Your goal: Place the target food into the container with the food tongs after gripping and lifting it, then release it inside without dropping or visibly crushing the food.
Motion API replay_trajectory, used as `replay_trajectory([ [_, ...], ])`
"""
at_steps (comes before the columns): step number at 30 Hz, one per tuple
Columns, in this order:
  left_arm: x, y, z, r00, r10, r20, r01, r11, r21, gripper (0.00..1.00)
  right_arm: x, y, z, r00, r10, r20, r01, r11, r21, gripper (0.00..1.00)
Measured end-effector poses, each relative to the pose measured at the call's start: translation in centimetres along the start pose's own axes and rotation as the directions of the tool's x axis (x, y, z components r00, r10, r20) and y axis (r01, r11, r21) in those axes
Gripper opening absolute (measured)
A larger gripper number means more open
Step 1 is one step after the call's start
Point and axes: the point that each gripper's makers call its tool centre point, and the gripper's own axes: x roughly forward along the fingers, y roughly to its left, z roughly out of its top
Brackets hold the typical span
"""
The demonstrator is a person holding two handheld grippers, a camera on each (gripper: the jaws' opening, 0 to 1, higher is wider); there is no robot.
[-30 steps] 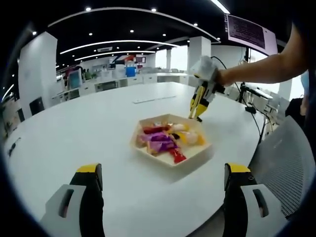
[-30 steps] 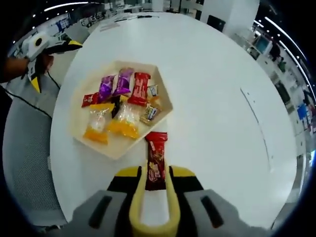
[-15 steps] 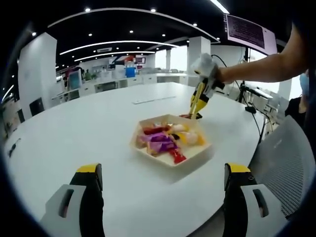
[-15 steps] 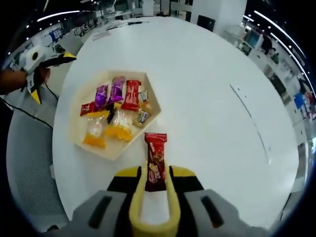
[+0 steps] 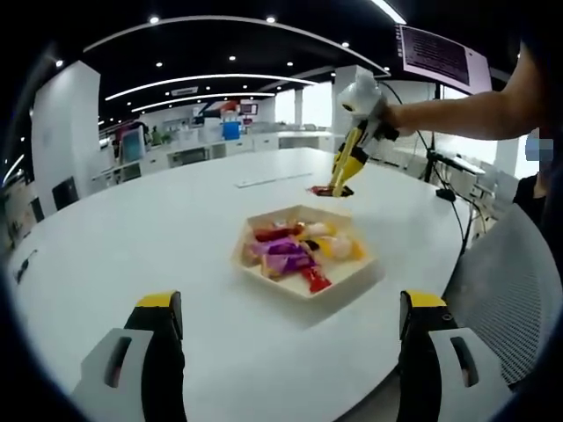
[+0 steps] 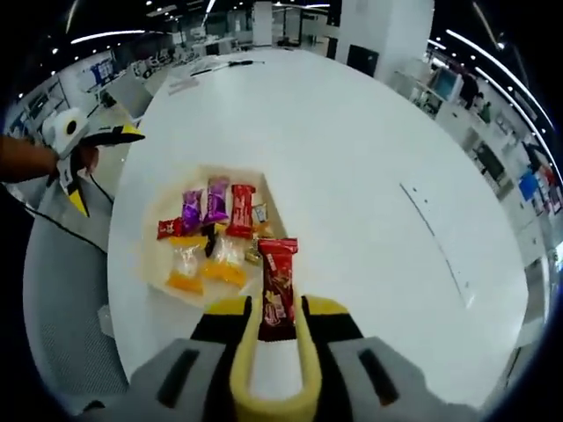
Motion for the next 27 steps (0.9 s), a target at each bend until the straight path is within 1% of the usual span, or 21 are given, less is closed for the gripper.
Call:
replay_trajectory([
  [8,-0.1,0.1,0.4,1.000,0.007,0.019,-0.007,1.000,-0.001,0.99,0.1,1.9,2.0,1.000,0.019,0.014,-0.019,0.999,-0.028,0.21],
  [12,-0.1,0.1,0.5,1.000,0.002,0.025,-0.002,1.000,0.003,0.99,0.4,3.5,3.2,0.999,0.025,0.034,-0.024,0.999,-0.040,0.21],
  [17,-0.1,-0.1,0.7,1.000,-0.005,0.031,0.005,1.000,0.011,0.99,0.7,5.5,4.2,0.998,0.046,0.039,-0.044,0.998,-0.052,0.21],
  [19,-0.1,-0.1,0.8,0.999,-0.008,0.038,0.008,1.000,0.006,0.99,0.8,6.6,4.7,0.998,0.051,0.037,-0.048,0.996,-0.079,0.21],
  [21,-0.2,-0.2,0.9,0.999,-0.009,0.045,0.008,1.000,0.005,0.99,0.9,7.4,5.1,0.997,0.059,0.046,-0.055,0.995,-0.086,0.21],
  [23,-0.1,-0.2,0.8,0.999,-0.010,0.039,0.009,1.000,0.013,0.99,1.2,8.4,5.3,0.996,0.068,0.050,-0.063,0.993,-0.096,0.21],
  [27,-0.1,-0.2,0.8,0.999,-0.010,0.040,0.010,1.000,0.010,0.99,1.9,9.8,5.4,0.996,0.082,0.038,-0.077,0.990,-0.117,0.21],
])
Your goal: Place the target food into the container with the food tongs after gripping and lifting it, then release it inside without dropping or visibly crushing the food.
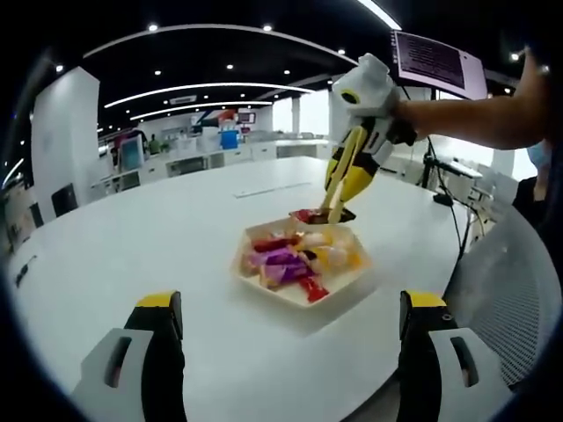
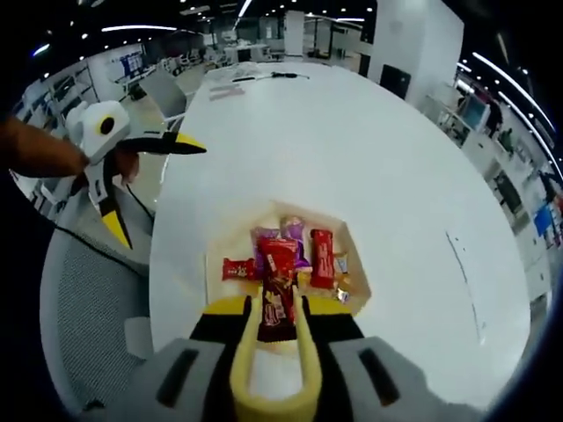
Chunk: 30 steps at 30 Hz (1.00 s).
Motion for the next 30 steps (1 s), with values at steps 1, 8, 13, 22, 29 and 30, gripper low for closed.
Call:
replay_trajectory([
  [1,0.0,0.0,0.0,1.000,0.001,-0.002,-0.001,1.000,0.004,0.99,0.1,0.3,0.2,1.000,0.000,0.002,0.000,1.000,-0.007,0.21],
  [8,-0.1,0.2,0.2,1.000,0.010,0.012,-0.010,1.000,0.002,0.99,0.9,1.4,0.4,1.000,0.006,-0.010,-0.006,1.000,-0.021,0.22],
  [13,-0.1,0.2,0.2,1.000,0.012,0.011,-0.012,1.000,0.002,0.99,1.2,1.5,0.6,1.000,0.001,-0.004,-0.001,1.000,-0.015,0.22],
  [22,-0.1,0.0,0.1,1.000,0.004,0.008,-0.004,1.000,0.010,0.99,2.2,2.3,0.1,1.000,0.004,-0.001,-0.004,1.000,-0.027,0.23],
  [29,0.0,-0.1,0.1,1.000,-0.004,0.006,0.004,1.000,0.009,0.99,1.6,2.6,0.2,0.998,0.007,0.057,-0.005,0.999,-0.046,0.23],
  [30,0.0,-0.2,0.1,1.000,-0.006,0.003,0.006,1.000,0.013,0.99,1.3,2.5,1.0,0.994,0.001,0.108,0.007,0.997,-0.076,0.23],
])
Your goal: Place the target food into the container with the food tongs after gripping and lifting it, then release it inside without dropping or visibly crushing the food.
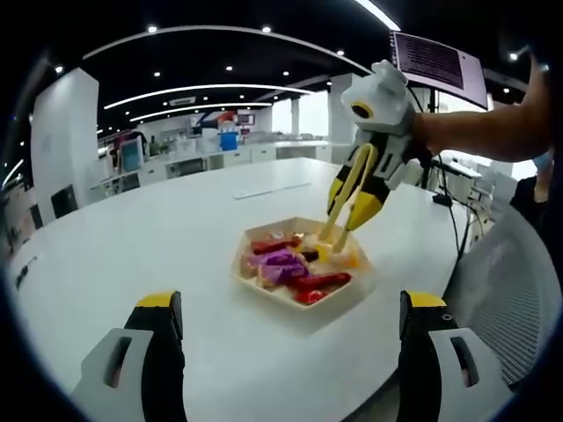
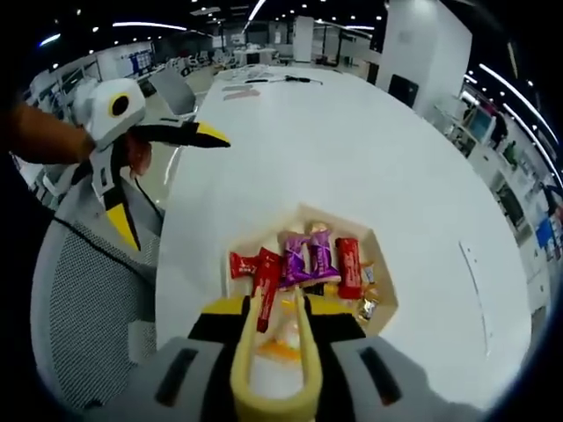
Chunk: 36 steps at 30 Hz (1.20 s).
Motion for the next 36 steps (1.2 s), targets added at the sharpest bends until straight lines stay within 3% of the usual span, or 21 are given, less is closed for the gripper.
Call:
replay_trajectory([
  [12,0.0,-0.2,0.0,1.000,-0.008,-0.003,0.008,1.000,0.003,0.99,-4.6,-0.9,2.5,0.983,-0.072,0.170,0.071,0.997,0.014,0.23],
  [15,0.1,-0.5,0.1,1.000,-0.020,-0.004,0.020,0.999,0.027,0.99,-5.9,-1.0,2.4,0.976,-0.098,0.193,0.096,0.995,0.021,0.23],
  [19,0.0,-0.5,0.2,1.000,-0.018,0.000,0.018,0.999,0.030,0.99,-7.7,-1.3,2.0,0.959,-0.149,0.239,0.138,0.988,0.063,0.23],
  [25,0.0,-0.5,0.4,1.000,-0.014,0.001,0.014,0.999,0.030,0.99,-10.5,-1.4,0.9,0.910,-0.229,0.345,0.178,0.969,0.174,0.23],
  [36,-0.1,-1.1,1.6,0.998,-0.068,0.014,0.068,0.997,0.031,0.99,-12.0,0.1,-2.2,0.879,-0.298,0.373,0.223,0.947,0.232,0.23],
])
